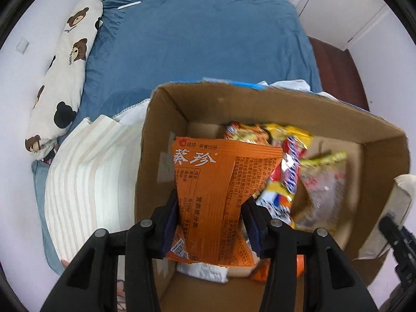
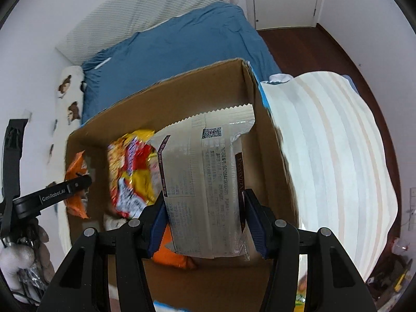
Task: Organize snacks
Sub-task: 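Carry both packs into the cardboard box and open both grippers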
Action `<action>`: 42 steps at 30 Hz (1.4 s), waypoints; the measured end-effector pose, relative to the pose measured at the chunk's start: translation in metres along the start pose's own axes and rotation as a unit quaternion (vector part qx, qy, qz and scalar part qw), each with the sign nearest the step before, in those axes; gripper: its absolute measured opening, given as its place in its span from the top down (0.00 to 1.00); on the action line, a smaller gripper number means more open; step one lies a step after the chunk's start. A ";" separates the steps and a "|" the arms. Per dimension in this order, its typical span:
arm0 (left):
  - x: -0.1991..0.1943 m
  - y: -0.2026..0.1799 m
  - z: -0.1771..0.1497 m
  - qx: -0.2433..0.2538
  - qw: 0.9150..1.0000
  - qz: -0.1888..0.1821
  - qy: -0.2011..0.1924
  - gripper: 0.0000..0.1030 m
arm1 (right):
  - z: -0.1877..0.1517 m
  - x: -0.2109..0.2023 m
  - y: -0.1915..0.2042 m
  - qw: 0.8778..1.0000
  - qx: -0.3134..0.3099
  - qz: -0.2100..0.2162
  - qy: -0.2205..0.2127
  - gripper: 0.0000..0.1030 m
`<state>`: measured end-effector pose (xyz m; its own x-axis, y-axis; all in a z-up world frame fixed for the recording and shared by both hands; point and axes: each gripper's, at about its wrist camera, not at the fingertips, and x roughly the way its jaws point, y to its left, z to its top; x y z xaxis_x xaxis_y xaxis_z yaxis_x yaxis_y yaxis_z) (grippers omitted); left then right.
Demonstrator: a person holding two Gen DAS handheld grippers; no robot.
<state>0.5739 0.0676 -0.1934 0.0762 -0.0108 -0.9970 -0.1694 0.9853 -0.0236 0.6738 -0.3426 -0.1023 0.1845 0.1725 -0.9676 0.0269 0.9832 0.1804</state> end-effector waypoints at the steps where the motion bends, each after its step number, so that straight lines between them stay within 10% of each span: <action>1: 0.006 0.001 0.004 0.001 1.000 0.001 0.008 0.58 | 0.003 0.002 0.002 1.000 0.000 -0.007 -0.001 0.43; 4: 0.019 0.007 0.013 -0.014 1.000 -0.005 0.026 0.57 | 0.020 0.022 0.008 0.999 -0.008 -0.029 0.024 0.35; 6: 0.025 0.009 0.019 -0.014 0.999 -0.013 0.033 0.34 | 0.022 0.029 0.011 0.999 -0.011 -0.038 0.034 0.12; 13: 0.018 0.004 0.014 -0.012 0.999 -0.025 0.016 0.13 | 0.018 0.039 0.017 0.998 -0.025 -0.039 0.048 0.08; 42: -0.130 -0.008 -0.163 0.031 0.978 -0.049 -0.200 0.12 | -0.115 -0.103 0.030 0.993 -0.083 0.018 -0.082 0.08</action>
<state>0.4055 0.0331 -0.0754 0.4702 -0.0498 -0.8812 -0.0834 0.9914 -0.1005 0.5431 -0.3237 -0.0178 0.3402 0.2098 -0.9167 -0.1434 0.9750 0.1699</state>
